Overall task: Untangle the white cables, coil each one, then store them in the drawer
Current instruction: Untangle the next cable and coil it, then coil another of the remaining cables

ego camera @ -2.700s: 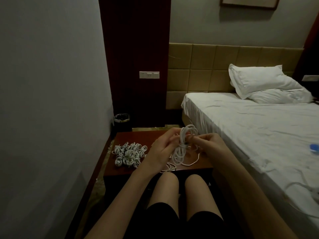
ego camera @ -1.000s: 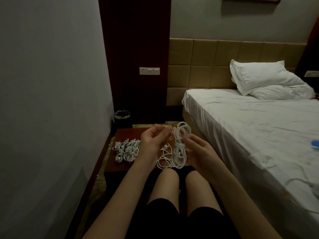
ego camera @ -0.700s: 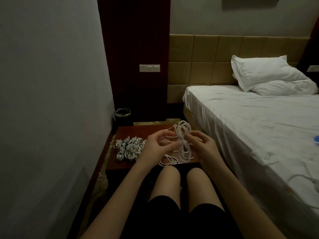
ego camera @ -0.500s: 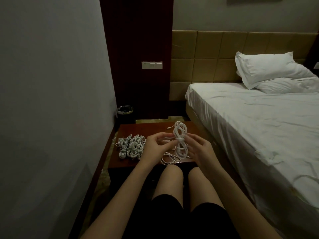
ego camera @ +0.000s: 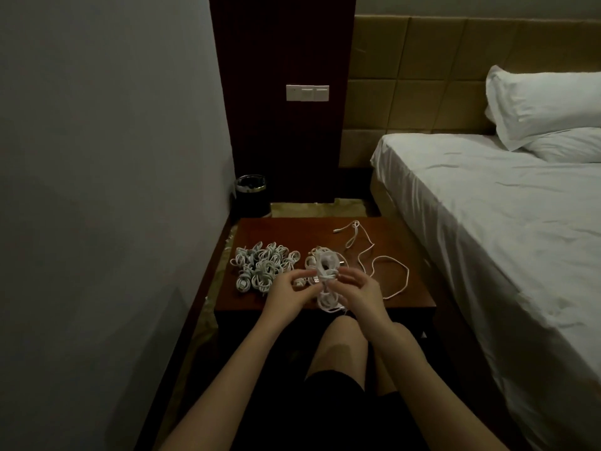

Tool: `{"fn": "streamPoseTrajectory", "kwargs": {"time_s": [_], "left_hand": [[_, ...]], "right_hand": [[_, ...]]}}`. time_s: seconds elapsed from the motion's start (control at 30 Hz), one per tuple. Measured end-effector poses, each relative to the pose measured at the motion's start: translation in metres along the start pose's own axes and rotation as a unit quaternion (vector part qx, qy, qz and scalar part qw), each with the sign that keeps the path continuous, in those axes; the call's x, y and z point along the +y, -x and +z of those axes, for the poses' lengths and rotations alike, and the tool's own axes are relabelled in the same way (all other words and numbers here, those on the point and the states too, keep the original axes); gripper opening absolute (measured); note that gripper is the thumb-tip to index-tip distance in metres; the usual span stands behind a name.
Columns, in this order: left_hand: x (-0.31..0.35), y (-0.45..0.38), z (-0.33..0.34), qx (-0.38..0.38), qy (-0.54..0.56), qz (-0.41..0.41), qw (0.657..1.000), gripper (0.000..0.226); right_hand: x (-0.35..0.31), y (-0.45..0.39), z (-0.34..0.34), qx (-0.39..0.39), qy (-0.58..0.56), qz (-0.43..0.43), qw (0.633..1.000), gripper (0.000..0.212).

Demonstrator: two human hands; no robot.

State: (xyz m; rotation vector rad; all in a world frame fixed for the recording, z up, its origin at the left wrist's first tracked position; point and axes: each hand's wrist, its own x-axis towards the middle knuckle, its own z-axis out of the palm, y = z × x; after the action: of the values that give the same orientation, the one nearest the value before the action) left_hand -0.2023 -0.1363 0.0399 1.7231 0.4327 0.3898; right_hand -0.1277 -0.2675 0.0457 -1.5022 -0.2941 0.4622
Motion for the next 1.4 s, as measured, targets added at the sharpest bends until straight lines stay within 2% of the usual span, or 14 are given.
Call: {"fn": "streamPoseTrajectory", "kwargs": {"time_s": [0.13, 0.3, 0.47, 0.63, 0.7, 0.8, 0.87, 0.93, 0.97, 1.03, 1.1, 1.23, 1.33, 1.4], "left_hand": [[-0.025, -0.02, -0.017, 0.034, -0.046, -0.055, 0.997, 0.031], [-0.038, -0.059, -0.032, 0.054, -0.097, -0.069, 0.991, 0.021], [-0.05, -0.105, -0.043, 0.071, -0.161, -0.097, 0.98, 0.041], [-0.063, -0.128, -0.046, 0.053, -0.221, -0.129, 0.965, 0.045], [-0.067, -0.13, -0.048, 0.049, -0.236, -0.133, 0.961, 0.044], [-0.068, -0.127, -0.052, 0.064, -0.24, -0.13, 0.96, 0.042], [-0.067, -0.126, -0.053, 0.078, -0.244, -0.118, 0.959, 0.038], [-0.064, -0.125, -0.049, 0.08, -0.241, -0.103, 0.962, 0.034], [-0.062, -0.126, -0.045, 0.076, -0.238, -0.091, 0.964, 0.032], [-0.057, -0.125, -0.034, 0.059, -0.221, -0.073, 0.971, 0.028], [-0.051, -0.123, -0.021, 0.03, -0.212, -0.058, 0.975, 0.029], [-0.046, -0.12, 0.003, -0.041, -0.219, -0.056, 0.973, 0.039], [-0.048, -0.118, 0.02, -0.111, -0.221, -0.066, 0.967, 0.046], [-0.052, -0.115, 0.031, -0.151, -0.242, -0.077, 0.955, 0.038]], "right_hand": [[0.019, -0.03, 0.018, -0.033, -0.013, 0.062, 0.997, 0.034], [0.04, -0.075, 0.041, -0.043, -0.003, 0.112, 0.993, 0.043], [0.04, -0.116, 0.065, -0.069, 0.011, 0.138, 0.988, 0.048], [0.042, -0.138, 0.07, -0.111, 0.11, 0.152, 0.976, 0.051], [0.038, -0.141, 0.059, -0.128, 0.186, 0.126, 0.966, 0.041], [0.027, -0.142, 0.034, -0.071, 0.136, 0.049, 0.987, 0.014], [0.022, -0.147, 0.015, 0.027, 0.121, -0.004, 0.992, 0.013], [0.026, -0.151, -0.004, 0.073, 0.154, -0.02, 0.985, 0.013], [0.028, -0.151, -0.009, 0.053, 0.171, -0.01, 0.984, 0.016], [0.04, -0.149, -0.011, -0.043, 0.231, 0.023, 0.972, 0.02], [0.049, -0.145, -0.009, -0.09, 0.271, 0.023, 0.958, 0.007], [0.03, -0.144, -0.016, -0.042, 0.223, -0.031, 0.973, 0.016], [0.008, -0.148, -0.023, -0.072, 0.184, -0.028, 0.98, 0.014], [0.007, -0.149, -0.029, -0.083, 0.217, -0.02, 0.972, 0.02]]}}
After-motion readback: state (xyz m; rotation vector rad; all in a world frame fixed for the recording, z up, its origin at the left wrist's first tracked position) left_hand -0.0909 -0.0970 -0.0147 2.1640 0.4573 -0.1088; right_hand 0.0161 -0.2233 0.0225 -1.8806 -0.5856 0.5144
